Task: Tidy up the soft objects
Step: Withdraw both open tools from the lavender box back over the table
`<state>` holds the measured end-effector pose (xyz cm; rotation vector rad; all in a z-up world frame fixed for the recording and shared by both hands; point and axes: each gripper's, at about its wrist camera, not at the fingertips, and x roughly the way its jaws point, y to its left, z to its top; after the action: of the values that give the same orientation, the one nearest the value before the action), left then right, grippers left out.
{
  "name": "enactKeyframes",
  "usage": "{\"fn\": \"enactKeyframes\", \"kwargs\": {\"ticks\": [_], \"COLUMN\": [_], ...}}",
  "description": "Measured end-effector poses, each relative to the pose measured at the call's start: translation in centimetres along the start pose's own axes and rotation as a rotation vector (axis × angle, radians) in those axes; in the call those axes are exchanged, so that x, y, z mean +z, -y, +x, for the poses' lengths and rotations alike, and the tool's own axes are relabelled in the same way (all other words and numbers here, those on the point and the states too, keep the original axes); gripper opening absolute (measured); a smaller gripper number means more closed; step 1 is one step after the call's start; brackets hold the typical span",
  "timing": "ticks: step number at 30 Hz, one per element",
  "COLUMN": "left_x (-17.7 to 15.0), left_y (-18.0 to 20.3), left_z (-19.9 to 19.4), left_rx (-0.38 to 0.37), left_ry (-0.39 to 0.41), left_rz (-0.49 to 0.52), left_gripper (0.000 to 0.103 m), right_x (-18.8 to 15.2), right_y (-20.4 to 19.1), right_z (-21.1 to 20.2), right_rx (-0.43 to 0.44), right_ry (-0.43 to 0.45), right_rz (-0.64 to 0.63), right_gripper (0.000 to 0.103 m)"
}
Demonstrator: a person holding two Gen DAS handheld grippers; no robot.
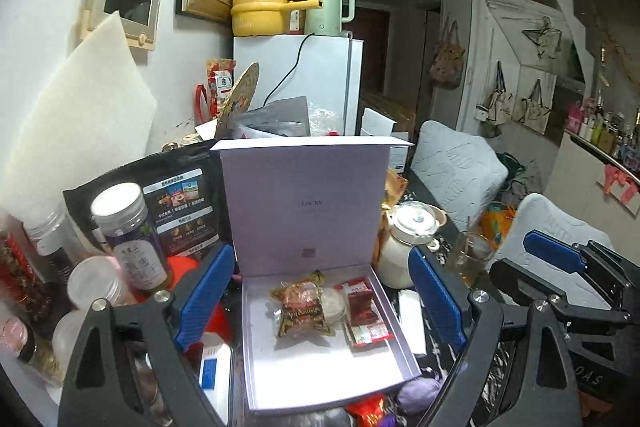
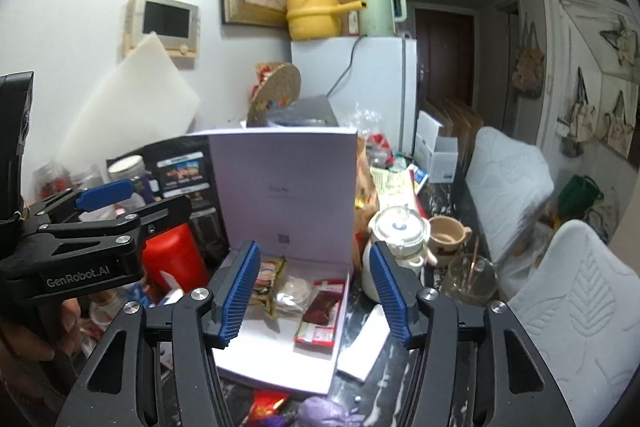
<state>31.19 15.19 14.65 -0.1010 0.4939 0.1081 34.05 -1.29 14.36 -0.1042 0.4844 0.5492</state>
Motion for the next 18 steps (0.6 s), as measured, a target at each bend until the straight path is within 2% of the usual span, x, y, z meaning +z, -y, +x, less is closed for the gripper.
{"fn": "enactKeyframes", "kwargs": {"ticks": [5, 9, 12, 18], "left_x": [-1.0, -2.2, -3.2, -5.7], "left_y": [0.2, 0.2, 0.3, 0.4], "left_z": [-2.6, -4.4, -5.8, -8.1], "left_rx": [-0.043, -0.060, -0.059, -0.070], "left_ry": [0.001, 0.004, 0.018, 0.011], "left_rz": [0.006, 0.012, 0.024, 0.037], "left_gripper": [0.090, 0.090, 0.090, 0.090], "right_x": [-0.8, -1.9, -3.2, -6.3], "right_y": [-1.2, -1.9, -2.3, -2.6], "right_z": [-2.9, -5.1, -6.6, -8.6], "right_rx": [-0.001, -0.007, -0.010, -0.010], "right_ry": [0.034, 0.048, 0.055, 0.036], "right_rz": [-0.023, -0.029, -0.024, 0.008], "right_gripper": [0.064, 0.065, 0.073, 0.074]}}
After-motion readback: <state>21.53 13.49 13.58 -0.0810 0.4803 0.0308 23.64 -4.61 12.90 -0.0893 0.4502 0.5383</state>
